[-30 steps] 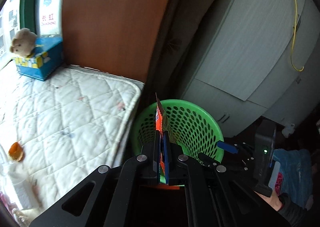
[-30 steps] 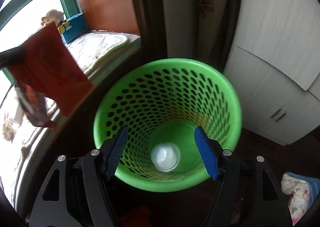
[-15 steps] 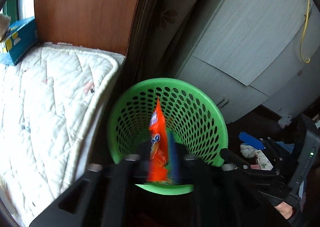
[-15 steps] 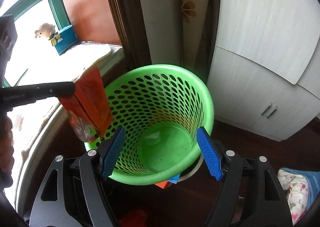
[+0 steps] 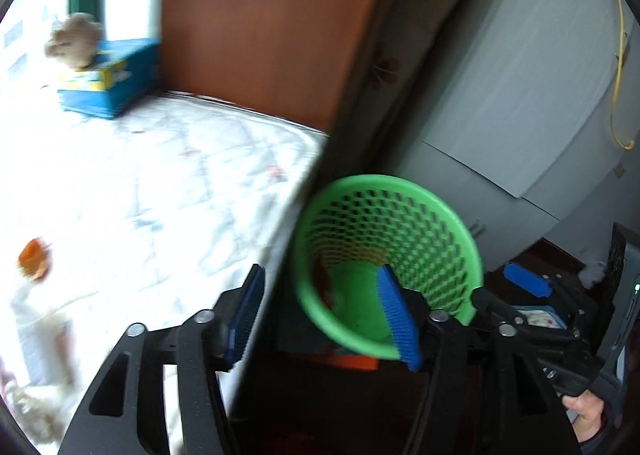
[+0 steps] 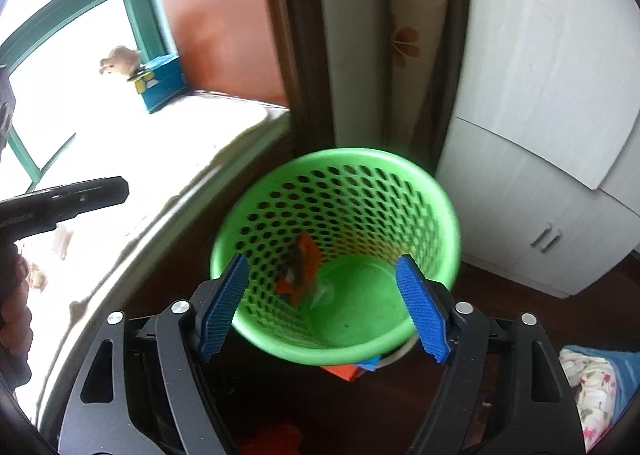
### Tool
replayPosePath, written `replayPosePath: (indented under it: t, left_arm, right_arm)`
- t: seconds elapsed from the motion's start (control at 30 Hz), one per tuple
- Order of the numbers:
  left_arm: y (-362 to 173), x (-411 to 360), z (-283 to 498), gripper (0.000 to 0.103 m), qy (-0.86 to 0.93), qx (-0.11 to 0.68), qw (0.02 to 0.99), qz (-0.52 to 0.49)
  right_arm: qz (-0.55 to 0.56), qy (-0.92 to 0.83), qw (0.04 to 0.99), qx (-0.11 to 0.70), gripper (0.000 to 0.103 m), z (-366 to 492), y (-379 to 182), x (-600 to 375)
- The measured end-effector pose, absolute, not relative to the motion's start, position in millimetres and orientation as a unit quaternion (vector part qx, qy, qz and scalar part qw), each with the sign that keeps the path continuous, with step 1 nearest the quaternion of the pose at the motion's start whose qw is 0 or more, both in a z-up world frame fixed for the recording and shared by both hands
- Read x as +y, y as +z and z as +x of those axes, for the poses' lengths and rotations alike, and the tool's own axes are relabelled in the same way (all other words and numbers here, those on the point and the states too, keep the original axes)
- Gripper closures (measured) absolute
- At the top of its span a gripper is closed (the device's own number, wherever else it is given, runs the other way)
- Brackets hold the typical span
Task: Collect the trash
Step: 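Grasp the crumpled white tissue with the left tool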
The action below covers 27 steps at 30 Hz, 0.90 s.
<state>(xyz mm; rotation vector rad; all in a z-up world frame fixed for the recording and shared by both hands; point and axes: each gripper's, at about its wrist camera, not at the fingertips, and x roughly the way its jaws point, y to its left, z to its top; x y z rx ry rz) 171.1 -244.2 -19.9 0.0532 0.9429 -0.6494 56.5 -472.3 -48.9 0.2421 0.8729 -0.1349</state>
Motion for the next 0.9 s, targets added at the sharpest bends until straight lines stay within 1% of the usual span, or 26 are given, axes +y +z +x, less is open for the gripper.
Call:
replayPosePath:
  t: [0.13, 0.27, 0.4, 0.43, 0.57, 0.73, 0.9]
  left_arm:
    - [-10, -191, 163, 0.035, -0.258, 0.434, 0.863, 0.012]
    - [-4, -135, 159, 0.035, -0.200, 0.431, 0.880, 0.000]
    - [-2, -81, 152, 0.034, -0.143, 0.425, 0.894, -0.009]
    - [-3, -69, 152, 0.029, -0.128, 0.425, 0.896, -0.011]
    - [-13, -22, 147, 0.028, -0.083, 0.433, 0.897, -0.029]
    - [-36, 9, 142, 0.026, -0.052, 0.452, 0.890, -0.026]
    - [-62, 22, 145, 0.026, -0.035, 0.472, 0.880, -0.032]
  right_arm:
    - [0.106, -0.036, 0.902, 0.417, 0.023, 65, -40, -440]
    - [0.104, 0.000, 0.904, 0.415, 0.019, 77, -33, -407]
    - [0.100, 0.038, 0.903, 0.416, 0.019, 90, -27, -374]
    - [0.097, 0.046, 0.903, 0.415, 0.019, 94, -25, -365]
    - [0.084, 0.074, 0.906, 0.408, 0.018, 103, -16, -337]
    - [0.072, 0.102, 0.907, 0.403, 0.017, 109, -12, -309]
    - [0.069, 0.126, 0.902, 0.407, 0.017, 118, -11, -285]
